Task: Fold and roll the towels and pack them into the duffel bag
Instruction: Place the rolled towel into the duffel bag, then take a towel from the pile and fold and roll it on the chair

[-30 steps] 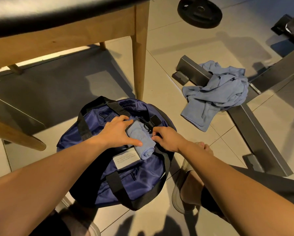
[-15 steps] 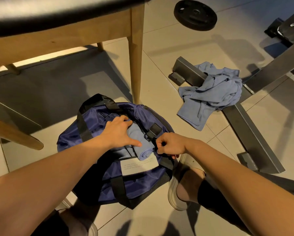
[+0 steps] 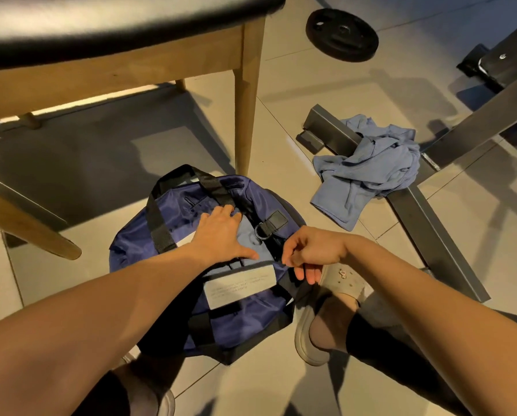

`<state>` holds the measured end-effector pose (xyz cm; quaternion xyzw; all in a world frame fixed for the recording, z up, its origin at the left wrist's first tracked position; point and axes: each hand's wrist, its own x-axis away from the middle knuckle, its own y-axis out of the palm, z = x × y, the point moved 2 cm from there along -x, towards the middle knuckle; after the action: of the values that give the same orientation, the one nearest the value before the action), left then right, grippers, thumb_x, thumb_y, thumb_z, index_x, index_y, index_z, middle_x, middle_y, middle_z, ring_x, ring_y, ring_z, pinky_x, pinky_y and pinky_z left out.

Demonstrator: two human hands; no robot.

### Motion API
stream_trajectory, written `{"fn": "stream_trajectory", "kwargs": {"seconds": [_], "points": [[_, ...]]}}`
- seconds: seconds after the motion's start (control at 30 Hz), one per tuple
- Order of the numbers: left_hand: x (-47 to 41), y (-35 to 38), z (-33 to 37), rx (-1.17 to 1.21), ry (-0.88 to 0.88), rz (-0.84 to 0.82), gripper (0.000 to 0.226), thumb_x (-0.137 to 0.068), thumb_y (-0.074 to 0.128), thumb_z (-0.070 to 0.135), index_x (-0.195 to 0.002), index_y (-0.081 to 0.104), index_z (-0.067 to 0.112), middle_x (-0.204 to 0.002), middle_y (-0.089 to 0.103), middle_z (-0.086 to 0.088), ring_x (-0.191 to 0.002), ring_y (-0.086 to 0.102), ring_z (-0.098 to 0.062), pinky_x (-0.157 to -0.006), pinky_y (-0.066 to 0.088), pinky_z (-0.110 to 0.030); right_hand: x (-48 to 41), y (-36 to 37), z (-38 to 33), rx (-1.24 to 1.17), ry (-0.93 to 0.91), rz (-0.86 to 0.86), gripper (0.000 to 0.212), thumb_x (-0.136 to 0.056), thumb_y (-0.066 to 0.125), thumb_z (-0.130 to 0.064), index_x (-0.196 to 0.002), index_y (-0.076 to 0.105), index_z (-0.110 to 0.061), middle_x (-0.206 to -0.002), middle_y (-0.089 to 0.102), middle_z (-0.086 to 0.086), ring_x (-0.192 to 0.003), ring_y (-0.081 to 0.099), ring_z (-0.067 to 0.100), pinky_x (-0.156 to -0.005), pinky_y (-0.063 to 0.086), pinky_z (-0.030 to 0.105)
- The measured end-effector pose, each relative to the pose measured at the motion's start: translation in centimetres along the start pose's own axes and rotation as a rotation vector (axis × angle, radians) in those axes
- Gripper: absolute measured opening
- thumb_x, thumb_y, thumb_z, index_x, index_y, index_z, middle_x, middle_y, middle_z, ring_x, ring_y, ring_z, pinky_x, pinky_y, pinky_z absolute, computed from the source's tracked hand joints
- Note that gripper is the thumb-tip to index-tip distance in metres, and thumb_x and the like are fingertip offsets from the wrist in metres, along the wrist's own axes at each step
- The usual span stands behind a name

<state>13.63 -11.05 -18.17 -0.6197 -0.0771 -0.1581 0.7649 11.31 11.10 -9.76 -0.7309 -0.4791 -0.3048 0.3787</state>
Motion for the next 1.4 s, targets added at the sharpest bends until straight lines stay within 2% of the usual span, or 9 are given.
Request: {"fn": "stream_trajectory", "kwargs": {"seconds": [0.17,0.33,0.6,0.67,0.8,0.93,1.17,1.3,1.4], "points": [[0.2,-2.3,-3.1,0.159,0.096,0.064,0.054,-0.09,0.07,0.049,-0.133,0.062,0.018,-0.12,0.059,-0.003,-0.11,0.059,-0.026,-0.084,0.047,-0.036,-1.1,1.2,-1.1,0.05,-0.05,0.113,0.012,-0.103,0.045,-0.006,-0.1,0.057,-0.004,-0.077,0.071,0.014,-0.057,0.069,0.024,-0.054,0.058,0.034],[1.1,-2.1,-4.0,0.112,0.1,0.165,0.017,-0.096,0.061,0.029,-0.098,0.068,0.014,-0.1,0.06,-0.003,-0.089,0.061,-0.026,-0.065,0.04,-0.035,-3.4,3.1,-2.2,0.327,-0.272,0.465,0.016,-0.1,0.049,-0.008,-0.087,0.056,-0.014,-0.073,0.062,0.003,-0.066,0.061,0.025,-0.066,0.052,0.045],[0.3,-4.9,-4.4,0.255,-0.071,0.403,0.017,-0.091,0.057,0.018,-0.074,0.052,0.014,-0.077,0.054,-0.002,-0.066,0.052,-0.026,-0.058,0.042,-0.042,-5.6,5.7,-1.1,0.517,-0.169,0.606,0.018,-0.099,0.053,-0.016,-0.114,0.06,-0.011,-0.112,0.065,0.012,-0.094,0.063,0.035,-0.078,0.054,0.048],[-0.2,-4.7,-4.6,0.241,-0.002,0.311,0.016,-0.091,0.058,0.019,-0.075,0.056,0.017,-0.08,0.056,0.002,-0.072,0.055,-0.024,-0.061,0.042,-0.039,-5.2,5.6,-0.8,0.506,-0.216,0.586,0.023,-0.098,0.052,-0.017,-0.119,0.06,-0.012,-0.115,0.066,0.012,-0.099,0.064,0.035,-0.081,0.054,0.048],[-0.4,-3.0,-4.3,0.198,0.058,-0.038,0.018,-0.091,0.059,0.022,-0.073,0.063,0.018,-0.08,0.059,0.001,-0.073,0.056,-0.021,-0.063,0.044,-0.036,-3.5,3.6,-0.9,0.435,-0.302,0.58,0.022,-0.098,0.052,-0.022,-0.113,0.068,-0.023,-0.088,0.069,0.002,-0.078,0.061,0.025,-0.07,0.048,0.036],[-1.2,-5.8,-3.9,0.265,-0.037,0.08,0.018,-0.084,0.059,0.024,-0.068,0.059,0.016,-0.063,0.059,-0.001,-0.059,0.053,-0.019,-0.053,0.038,-0.036,-2.5,-0.8,-0.9,0.204,-0.308,0.851,0.02,-0.089,0.054,-0.021,-0.07,0.06,-0.019,-0.059,0.057,0.0,-0.055,0.05,0.022,-0.052,0.038,0.038],[-5.6,-11.4,5.0,0.437,0.168,0.222,0.011,-0.089,0.059,0.021,-0.085,0.067,0.026,-0.074,0.064,0.011,-0.069,0.057,-0.009,-0.063,0.046,-0.031,-2.2,-10.8,4.5,0.068,-0.146,1.13,0.025,-0.09,0.052,-0.024,-0.068,0.055,-0.012,-0.059,0.055,0.003,-0.058,0.052,0.024,-0.054,0.045,0.042],[-12.3,-10.2,11.2,0.437,0.24,0.23,0.013,-0.091,0.06,0.027,-0.101,0.069,0.023,-0.087,0.067,0.006,-0.08,0.059,-0.018,-0.07,0.049,-0.033,-2.3,-16.7,9.3,0.247,0.047,1.139,0.02,-0.099,0.051,-0.022,-0.107,0.066,-0.011,-0.1,0.066,0.013,-0.085,0.061,0.037,-0.067,0.048,0.042],[-18.1,-8.3,15.2,0.411,0.235,0.179,0.02,-0.093,0.062,0.029,-0.11,0.068,0.021,-0.097,0.067,0.002,-0.087,0.061,-0.021,-0.071,0.046,-0.032,-2.2,-20.6,12.8,0.379,0.183,1.108,0.039,-0.1,0.055,-0.022,-0.137,0.054,-0.011,-0.133,0.048,0.019,-0.11,0.053,0.043,-0.081,0.049,0.049]]}}
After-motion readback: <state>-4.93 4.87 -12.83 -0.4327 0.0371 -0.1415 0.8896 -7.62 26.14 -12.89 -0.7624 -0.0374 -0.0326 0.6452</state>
